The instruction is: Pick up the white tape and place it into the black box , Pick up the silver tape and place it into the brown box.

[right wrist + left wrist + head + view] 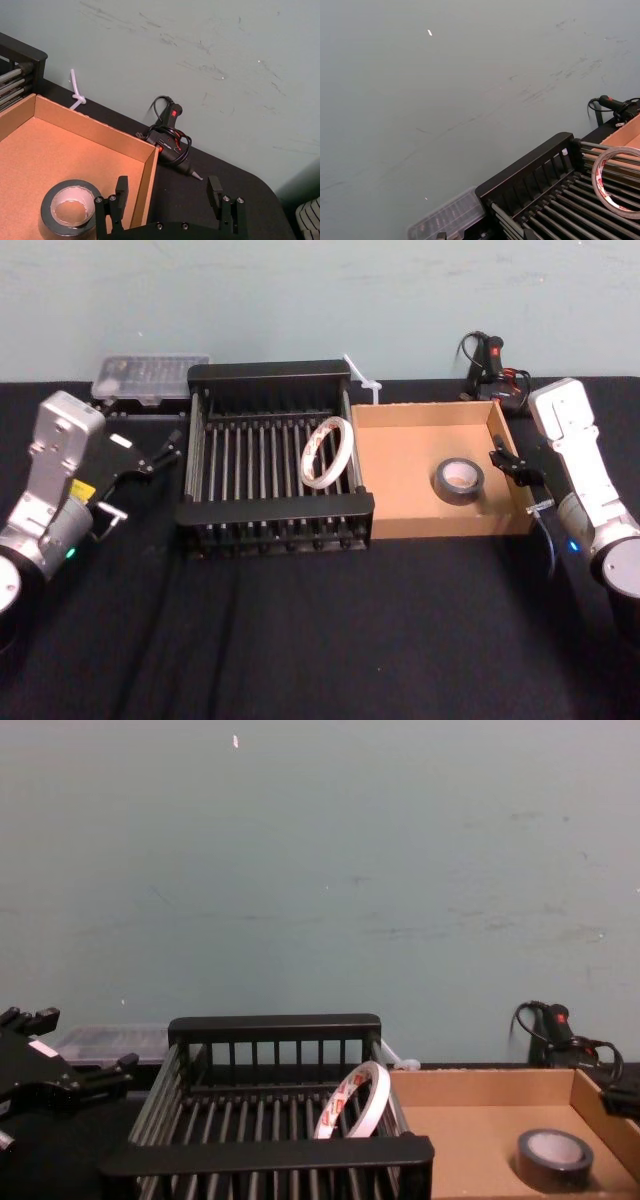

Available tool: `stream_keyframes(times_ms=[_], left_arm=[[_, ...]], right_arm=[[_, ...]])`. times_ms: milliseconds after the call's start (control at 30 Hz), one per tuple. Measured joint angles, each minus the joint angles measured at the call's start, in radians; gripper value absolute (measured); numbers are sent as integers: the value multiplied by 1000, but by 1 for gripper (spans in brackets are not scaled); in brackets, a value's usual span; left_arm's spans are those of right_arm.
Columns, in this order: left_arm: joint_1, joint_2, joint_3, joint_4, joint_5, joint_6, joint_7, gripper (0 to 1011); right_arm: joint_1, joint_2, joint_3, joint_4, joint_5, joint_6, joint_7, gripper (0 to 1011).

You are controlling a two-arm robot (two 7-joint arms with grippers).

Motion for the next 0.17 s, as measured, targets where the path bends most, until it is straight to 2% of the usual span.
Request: stream_keyframes(times_ms=[167], left_arm=[[0,0,0,0,0,0,0,1001]], right_arm=[[0,0,0,0,0,0,0,1002]])
